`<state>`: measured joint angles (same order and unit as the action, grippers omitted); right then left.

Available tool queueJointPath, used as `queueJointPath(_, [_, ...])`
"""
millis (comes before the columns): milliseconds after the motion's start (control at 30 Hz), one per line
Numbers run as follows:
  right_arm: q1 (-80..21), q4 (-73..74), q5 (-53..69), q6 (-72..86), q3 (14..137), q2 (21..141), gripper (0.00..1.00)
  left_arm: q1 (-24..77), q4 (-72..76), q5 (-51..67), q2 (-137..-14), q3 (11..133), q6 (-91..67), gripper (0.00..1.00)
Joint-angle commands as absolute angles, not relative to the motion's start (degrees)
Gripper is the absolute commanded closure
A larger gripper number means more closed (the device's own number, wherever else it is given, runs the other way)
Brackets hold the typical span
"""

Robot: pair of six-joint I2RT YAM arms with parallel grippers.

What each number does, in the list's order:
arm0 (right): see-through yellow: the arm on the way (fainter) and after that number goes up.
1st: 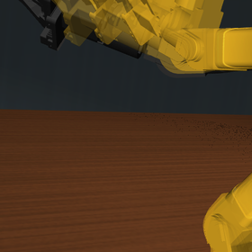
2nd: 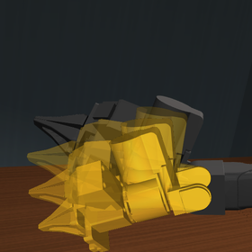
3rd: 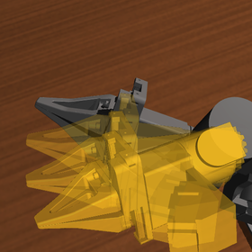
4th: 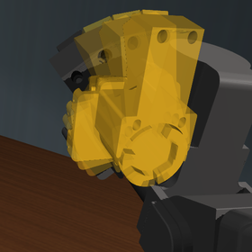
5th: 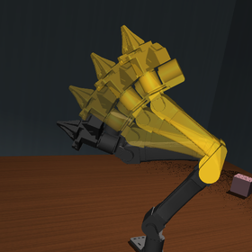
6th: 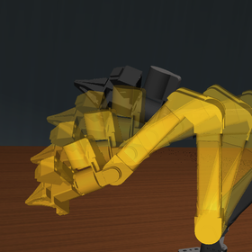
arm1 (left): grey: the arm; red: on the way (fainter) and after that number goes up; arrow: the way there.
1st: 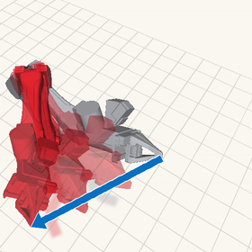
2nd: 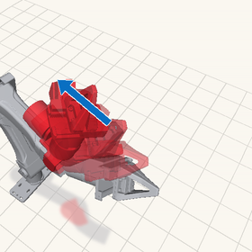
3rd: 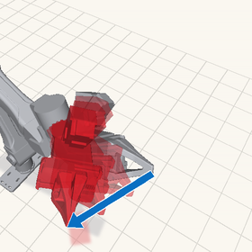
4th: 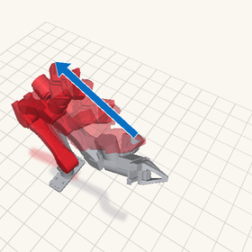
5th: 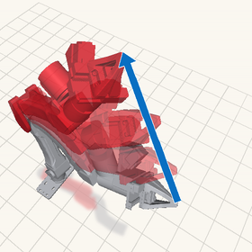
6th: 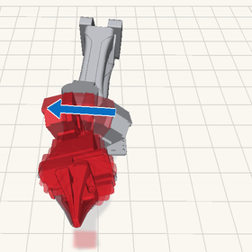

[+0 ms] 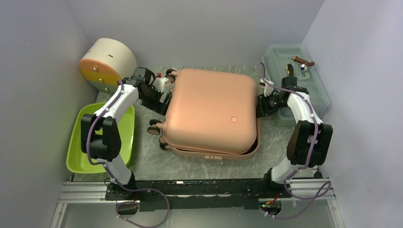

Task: Open, take out, and arrange the luggage
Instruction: Adjust the luggage at the center of the board.

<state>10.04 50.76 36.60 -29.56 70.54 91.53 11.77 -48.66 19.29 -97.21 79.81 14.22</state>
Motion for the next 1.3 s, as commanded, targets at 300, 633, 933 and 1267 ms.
queueJointPath(300, [4.89, 38.46, 36.83, -17.75, 81.58, 102.09, 0.73, 16.44, -41.82, 29.63, -108.66, 90.73, 7.10, 0.01])
queueJointPath(633, [4.84, 36.54, 32.72, -10.07, 99.27, 112.70, 0.79, 16.99, -44.64, 29.74, -123.64, 110.12, 6.14, 0.01])
queueJointPath(933, [4.58, 37.45, 32.91, -7.36, 108.75, 118.27, 0.81, 18.13, -44.85, 26.37, -131.95, 121.57, 5.44, 0.01])
queueJointPath(1267, [3.29, 37.15, 33.19, -8.09, 110.36, 119.03, 0.82, 18.28, -44.27, 18.82, -139.62, 135.60, 3.95, 0.01])
